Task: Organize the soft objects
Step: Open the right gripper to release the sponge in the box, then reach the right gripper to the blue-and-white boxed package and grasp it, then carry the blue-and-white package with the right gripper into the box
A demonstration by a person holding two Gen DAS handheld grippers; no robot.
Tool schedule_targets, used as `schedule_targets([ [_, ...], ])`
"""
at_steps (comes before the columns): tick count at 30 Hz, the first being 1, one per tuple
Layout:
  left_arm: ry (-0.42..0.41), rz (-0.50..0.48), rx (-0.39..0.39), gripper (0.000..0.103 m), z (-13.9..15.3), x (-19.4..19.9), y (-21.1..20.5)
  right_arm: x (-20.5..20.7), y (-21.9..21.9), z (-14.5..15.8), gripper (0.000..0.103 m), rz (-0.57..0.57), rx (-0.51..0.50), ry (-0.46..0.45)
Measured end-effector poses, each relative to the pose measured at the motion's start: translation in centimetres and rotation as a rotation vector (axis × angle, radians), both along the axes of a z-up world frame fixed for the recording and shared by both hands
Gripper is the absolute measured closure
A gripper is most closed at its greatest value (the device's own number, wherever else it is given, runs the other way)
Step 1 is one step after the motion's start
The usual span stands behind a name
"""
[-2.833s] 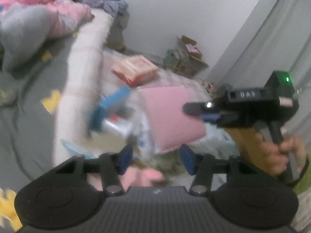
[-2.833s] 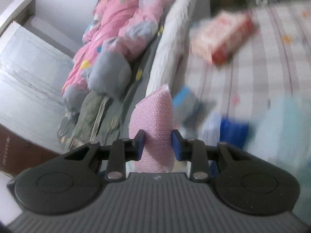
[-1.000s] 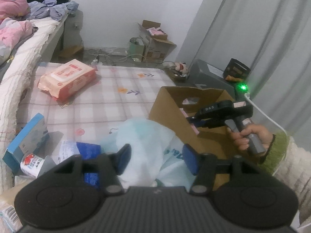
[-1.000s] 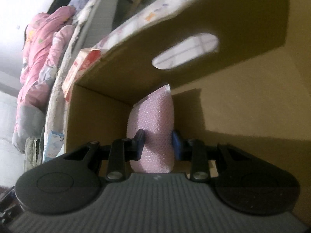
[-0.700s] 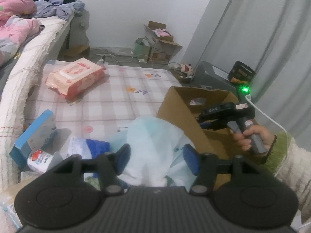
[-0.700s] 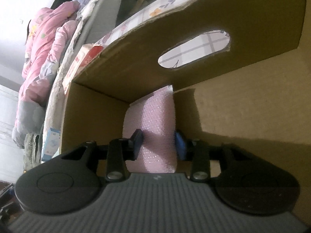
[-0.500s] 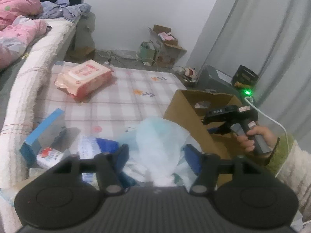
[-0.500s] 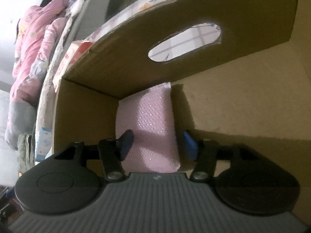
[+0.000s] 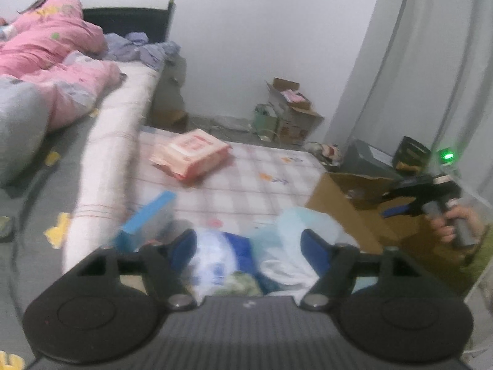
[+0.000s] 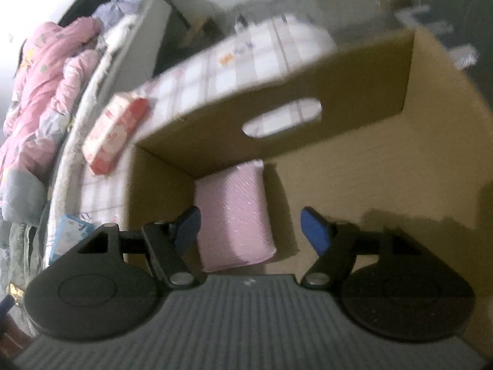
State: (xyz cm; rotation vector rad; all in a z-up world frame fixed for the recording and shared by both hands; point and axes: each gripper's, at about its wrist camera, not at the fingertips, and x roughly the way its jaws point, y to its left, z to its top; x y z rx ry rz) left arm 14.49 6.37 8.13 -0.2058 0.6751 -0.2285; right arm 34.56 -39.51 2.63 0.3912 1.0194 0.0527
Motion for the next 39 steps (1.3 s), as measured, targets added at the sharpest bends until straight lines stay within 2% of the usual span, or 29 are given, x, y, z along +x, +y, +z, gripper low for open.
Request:
schedule_targets([
  [4, -0.009, 0.035, 0.076, 0.028, 0.1, 0.4, 1.7, -2.3, 2.5, 3.8, 0.031, 0.037, 0.053, -0.094],
  [8, -0.013, 0.057, 0.168, 0.03, 0.2, 2.1, 3.0, -3.2, 7.7, 6.1, 0.036, 0.118, 0.111, -0.139],
  [11, -0.003, 0.04, 0.236, 0.034, -0.1, 4.2, 3.5, -2.8, 12.9, 6.1, 0.047, 0.215, 0.167, -0.128],
  [16, 0.078, -0.028, 0.283, 0.04, -2.2, 9.0, 3.8, 0.0, 20.9, 3.1, 0.066, 0.297, 0.315, -0.005],
  [19, 0.154, -0.066, 0.295, 0.043, -4.3, 11.7, 3.7, 2.4, 24.7, 0.5, 0.071, 0.298, 0.381, 0.062],
  [23, 0.225, -0.086, 0.34, 0.043, -6.9, 14.5, 3.4, 5.7, 28.4, -3.7, 0.074, 0.273, 0.437, 0.168],
  [27, 0.274, -0.072, 0.359, 0.044, -8.8, 16.6, 3.8, 8.0, 30.7, -6.9, 0.075, 0.252, 0.437, 0.228],
  [30, 0.32, -0.065, 0.361, 0.06, -9.9, 17.7, 4.3, 8.8, 31.3, -8.2, 0.075, 0.244, 0.442, 0.246],
  [31, 0.338, -0.061, 0.357, 0.071, -10.3, 17.9, 4.5, 8.9, 31.4, -8.5, 0.075, 0.243, 0.444, 0.25],
  [34, 0.353, -0.035, 0.317, 0.082, -10.3, 18.2, 5.4, 9.1, 31.4, -8.8, 0.075, 0.243, 0.444, 0.249],
  [37, 0.338, 0.005, 0.282, 0.083, -9.7, 18.3, 6.5, 8.9, 31.0, -8.3, 0.073, 0.243, 0.452, 0.221],
  [39, 0.337, 0.033, 0.222, 0.083, -8.8, 18.0, 7.6, 8.7, 30.6, -7.9, 0.073, 0.232, 0.468, 0.2],
])
